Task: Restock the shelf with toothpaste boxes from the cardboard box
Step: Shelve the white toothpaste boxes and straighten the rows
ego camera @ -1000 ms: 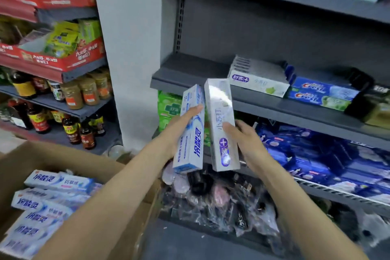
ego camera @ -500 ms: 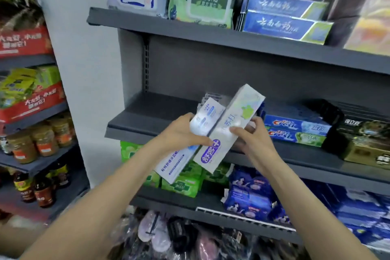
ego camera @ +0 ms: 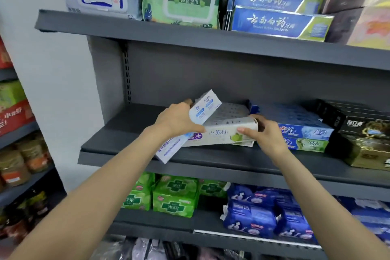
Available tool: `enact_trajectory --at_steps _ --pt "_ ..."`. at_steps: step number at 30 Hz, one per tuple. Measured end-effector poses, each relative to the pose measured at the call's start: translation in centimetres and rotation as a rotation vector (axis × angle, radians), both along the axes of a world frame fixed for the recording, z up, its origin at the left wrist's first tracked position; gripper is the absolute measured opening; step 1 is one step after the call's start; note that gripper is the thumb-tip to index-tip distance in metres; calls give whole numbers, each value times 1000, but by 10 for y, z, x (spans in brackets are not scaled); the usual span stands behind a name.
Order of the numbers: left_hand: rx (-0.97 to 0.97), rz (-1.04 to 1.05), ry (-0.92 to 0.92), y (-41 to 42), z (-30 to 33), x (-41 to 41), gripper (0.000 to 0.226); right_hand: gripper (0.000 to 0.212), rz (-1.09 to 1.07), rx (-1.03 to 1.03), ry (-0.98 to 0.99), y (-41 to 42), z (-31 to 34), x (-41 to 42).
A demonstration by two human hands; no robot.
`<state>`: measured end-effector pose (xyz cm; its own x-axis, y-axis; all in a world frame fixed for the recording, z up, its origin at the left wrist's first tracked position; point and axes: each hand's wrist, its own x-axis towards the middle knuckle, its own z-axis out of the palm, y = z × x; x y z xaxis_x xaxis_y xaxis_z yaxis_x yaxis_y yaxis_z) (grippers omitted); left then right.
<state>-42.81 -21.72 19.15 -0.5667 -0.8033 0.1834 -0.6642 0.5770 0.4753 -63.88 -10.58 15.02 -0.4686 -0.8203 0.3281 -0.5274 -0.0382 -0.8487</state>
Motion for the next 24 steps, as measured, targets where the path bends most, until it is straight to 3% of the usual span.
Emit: enact_trajectory --at_steps 4,8,11,13,15,19,22,24 --pt "101 -3 153 -6 -6 -2 53 51 -138 123 235 -15 -13 -15" --pt "439 -82 406 -5 -5 -5 42 54 -98 206 415 -15 -17 -21" --pt "655 -73 401 -5 1 -6 33 62 -40 346 489 -19 -12 -22" --pt "788 -36 425 -8 3 -7 48 64 -12 299 457 -23 -1 -13" --pt "941 8 568 -10 3 -11 53 65 67 153 364 -26 14 8" --pt "1204 1 945 -8 5 -18 25 87 318 -5 598 -32 34 53" --pt "1270 14 1077 -7 11 -8 31 54 363 -145 739 -47 42 68" --pt "1187 18 1035 -11 12 3 37 38 362 -180 592 -54 50 75"
